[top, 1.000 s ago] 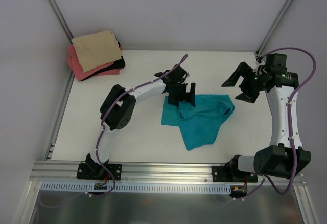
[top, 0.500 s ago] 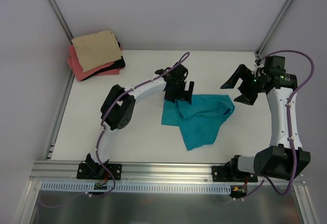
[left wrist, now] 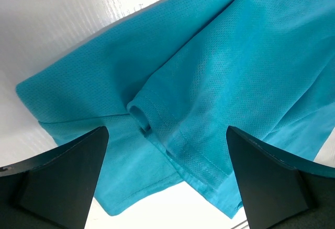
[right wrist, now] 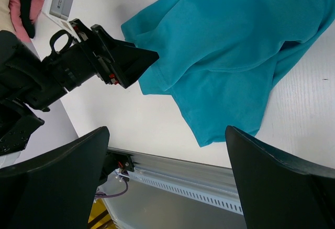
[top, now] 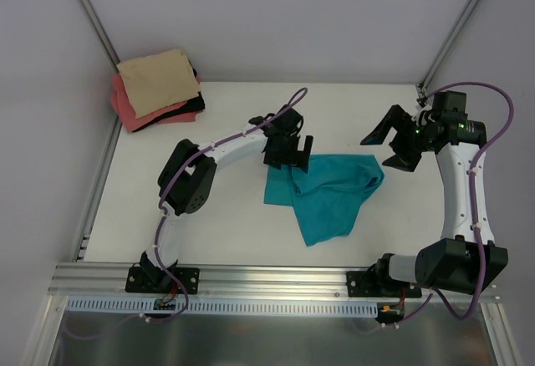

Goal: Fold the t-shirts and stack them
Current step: Flatten out the tshirt

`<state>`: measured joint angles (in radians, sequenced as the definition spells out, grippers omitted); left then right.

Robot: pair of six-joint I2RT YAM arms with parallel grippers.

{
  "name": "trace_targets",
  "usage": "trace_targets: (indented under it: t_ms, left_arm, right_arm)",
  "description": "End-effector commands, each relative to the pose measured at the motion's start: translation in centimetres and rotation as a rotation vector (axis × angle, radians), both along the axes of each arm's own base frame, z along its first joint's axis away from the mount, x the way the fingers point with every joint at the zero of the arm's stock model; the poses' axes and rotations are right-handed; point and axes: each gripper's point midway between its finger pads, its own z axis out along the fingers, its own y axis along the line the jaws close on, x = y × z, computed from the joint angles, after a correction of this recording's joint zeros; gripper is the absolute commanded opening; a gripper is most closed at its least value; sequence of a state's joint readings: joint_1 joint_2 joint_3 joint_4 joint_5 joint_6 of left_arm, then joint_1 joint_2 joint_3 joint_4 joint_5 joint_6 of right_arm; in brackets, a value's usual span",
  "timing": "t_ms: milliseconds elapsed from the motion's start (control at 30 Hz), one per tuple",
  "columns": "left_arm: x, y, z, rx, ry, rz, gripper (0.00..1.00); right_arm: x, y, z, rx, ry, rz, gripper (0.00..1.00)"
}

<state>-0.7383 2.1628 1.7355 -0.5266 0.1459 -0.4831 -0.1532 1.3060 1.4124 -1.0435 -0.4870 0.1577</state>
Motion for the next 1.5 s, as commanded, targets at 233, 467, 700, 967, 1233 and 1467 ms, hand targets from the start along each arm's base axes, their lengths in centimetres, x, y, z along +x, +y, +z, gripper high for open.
trace_targets:
  t_ms: [233,467,700,967,1233,1467]
  left_arm:
    - [1.5,1.0,4.0,-0.048,-0.123,0.011,0.87]
    - [1.2,-0.4,2.6,-0.084,-0.051,0.010,0.87]
    - [0.6,-1.7,2.0,-0.136,0.011,0.013,0.85]
    - [0.3,-2.7,1.1,-0.160,0.038,0.004,0.08]
    - [2.6,-2.1,5.2,-0.131,-0.101,0.004,0.00]
    - [8.0,1.2,23.8,-0.232,-0.466,0.078,0.00]
  right_arm:
    - [-0.1,0.5,0.9,0.040,-0.038,-0.007,0.99]
    - [-0.1,0.5,1.2,0.037,-0.045,-0.010,1.00]
    - [0.0,0.4,1.2,0.033,-0.042,-0.011,0.99]
    - [0.2,0.4,1.2,0.034,-0.044,-0.013,1.00]
    - [0.4,0.4,0.8,0.038,-0.038,-0.012,0.99]
    - [0.9,0.7,0.0,0.065,-0.037,-0.012,0.99]
